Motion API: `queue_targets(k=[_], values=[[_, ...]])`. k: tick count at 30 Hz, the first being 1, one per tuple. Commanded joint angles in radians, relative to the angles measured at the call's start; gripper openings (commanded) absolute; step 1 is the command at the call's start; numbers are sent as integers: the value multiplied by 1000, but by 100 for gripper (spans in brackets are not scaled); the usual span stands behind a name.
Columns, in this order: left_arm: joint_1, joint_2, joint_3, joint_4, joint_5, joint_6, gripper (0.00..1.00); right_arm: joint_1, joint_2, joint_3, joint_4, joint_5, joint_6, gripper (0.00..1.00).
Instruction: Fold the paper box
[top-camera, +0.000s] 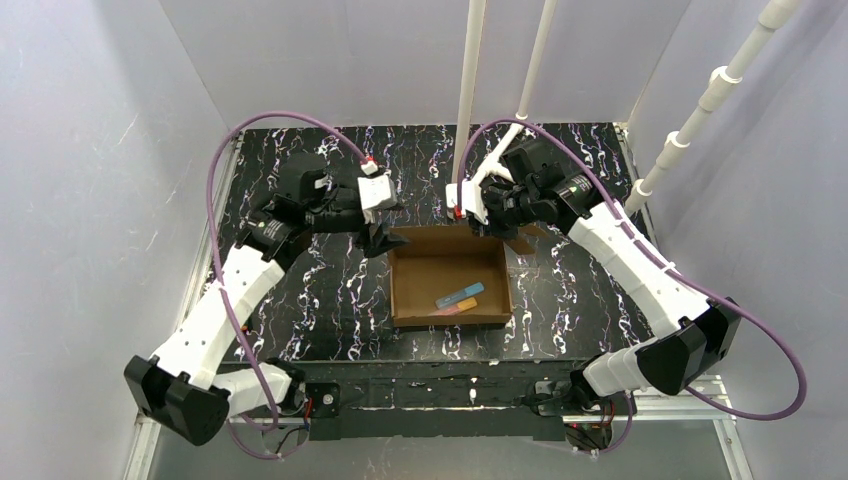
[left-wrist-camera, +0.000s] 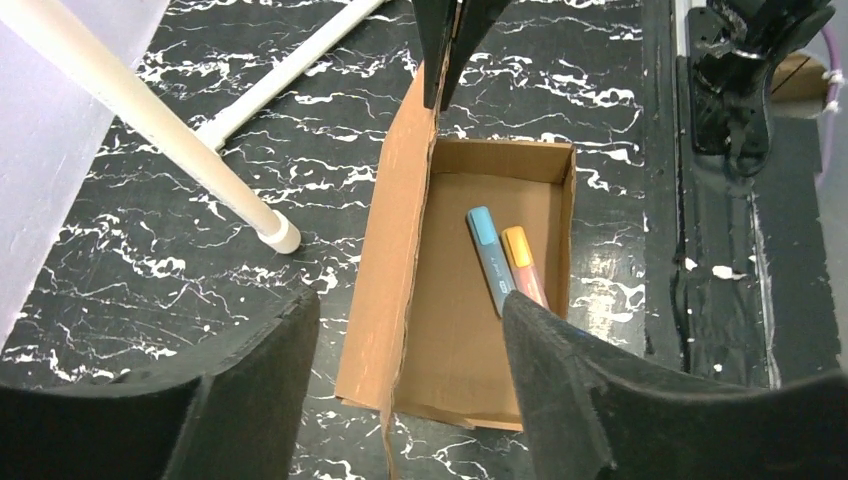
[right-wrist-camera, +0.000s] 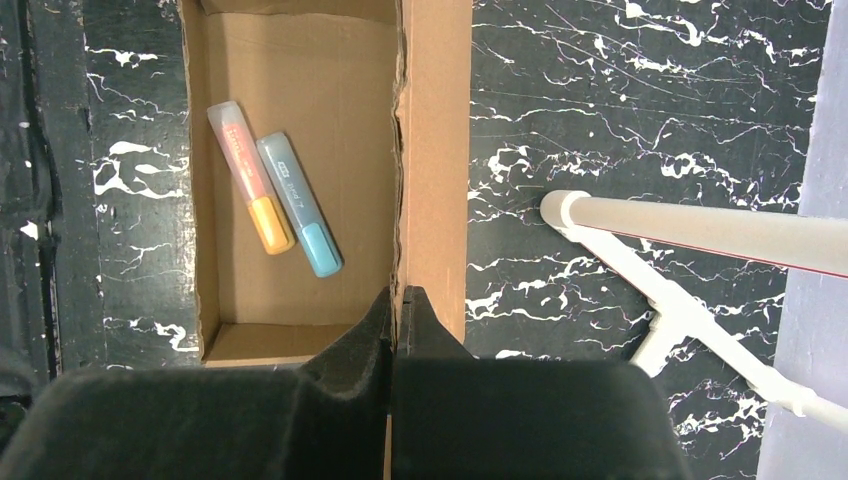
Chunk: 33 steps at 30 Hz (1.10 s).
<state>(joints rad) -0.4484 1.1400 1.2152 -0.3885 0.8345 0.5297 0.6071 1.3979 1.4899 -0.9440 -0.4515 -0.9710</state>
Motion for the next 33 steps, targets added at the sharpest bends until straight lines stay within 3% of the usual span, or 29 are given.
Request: queue_targets(k=[1,8,11,15,16,19,21,23,26,28,31,33], values=[[-31,36,64,-83,-33,94,61,3,11,47,-8,-16,4,1],[-59,81,71,-128,-94,141,46,3,18,55,-11,-19,2,1],[-67,95,76,-148,-115,156,32,3,21,59,-10,-21,3,1],[-72,105,89,-176,-126,163,1,2,20,62,-10,-24,8,2],[-72,106,91,-183,-127,165,0,2,19,68,-14,-27,13,12],[-72,104,90,-189,-136,149,0,-33,0,112,-41,-90,31,56],[-72,100,88,-190,-139,136,0,-111,-20,156,-68,-193,50,70],[-72,98,82,-188,-140,128,0,-219,-44,191,-92,-301,66,77],[-72,93,70,-177,-148,108,0,-372,-116,152,-41,-373,123,78],[-71,86,63,-166,-154,89,0,-467,-183,47,108,-347,292,77],[-70,82,59,-162,-159,73,0,-624,-296,-186,466,-221,611,64],[-68,87,65,-165,-159,62,0,-673,-348,-326,628,-148,744,44]])
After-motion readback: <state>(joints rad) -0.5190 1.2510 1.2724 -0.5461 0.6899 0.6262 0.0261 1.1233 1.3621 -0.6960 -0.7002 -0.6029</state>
